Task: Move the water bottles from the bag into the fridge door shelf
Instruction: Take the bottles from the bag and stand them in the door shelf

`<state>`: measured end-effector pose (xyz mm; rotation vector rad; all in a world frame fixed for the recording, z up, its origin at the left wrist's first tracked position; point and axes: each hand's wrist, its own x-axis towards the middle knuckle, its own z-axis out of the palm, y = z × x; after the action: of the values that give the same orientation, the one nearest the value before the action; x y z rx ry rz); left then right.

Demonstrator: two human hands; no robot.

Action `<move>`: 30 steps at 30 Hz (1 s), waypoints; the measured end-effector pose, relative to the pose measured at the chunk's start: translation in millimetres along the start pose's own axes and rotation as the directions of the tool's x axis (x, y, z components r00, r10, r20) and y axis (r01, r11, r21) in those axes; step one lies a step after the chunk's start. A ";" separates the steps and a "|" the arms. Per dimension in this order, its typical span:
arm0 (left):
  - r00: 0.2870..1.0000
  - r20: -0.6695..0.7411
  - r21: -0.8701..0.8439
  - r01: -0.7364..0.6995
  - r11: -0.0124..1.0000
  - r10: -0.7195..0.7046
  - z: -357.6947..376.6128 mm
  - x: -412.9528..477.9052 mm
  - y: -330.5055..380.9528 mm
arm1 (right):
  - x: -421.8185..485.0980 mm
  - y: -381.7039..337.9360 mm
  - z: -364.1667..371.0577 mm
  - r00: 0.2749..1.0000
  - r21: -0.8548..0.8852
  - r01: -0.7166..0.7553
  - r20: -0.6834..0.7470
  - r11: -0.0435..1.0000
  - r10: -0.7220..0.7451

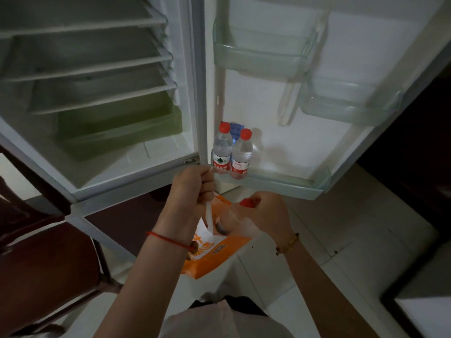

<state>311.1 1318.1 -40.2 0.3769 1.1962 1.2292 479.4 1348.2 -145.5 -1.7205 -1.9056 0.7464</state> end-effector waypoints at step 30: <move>0.998 -0.065 -0.047 0.001 0.999 -0.004 43.6 50.5 3.7 | 129.8 -8.8 -85.4 0.877 -0.159 0.300 -0.341 0.940 -0.338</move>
<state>339.6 1378.3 -44.8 0.3022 1.2212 1.2732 515.3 1483.9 -78.5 -1.4228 -1.9153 0.1890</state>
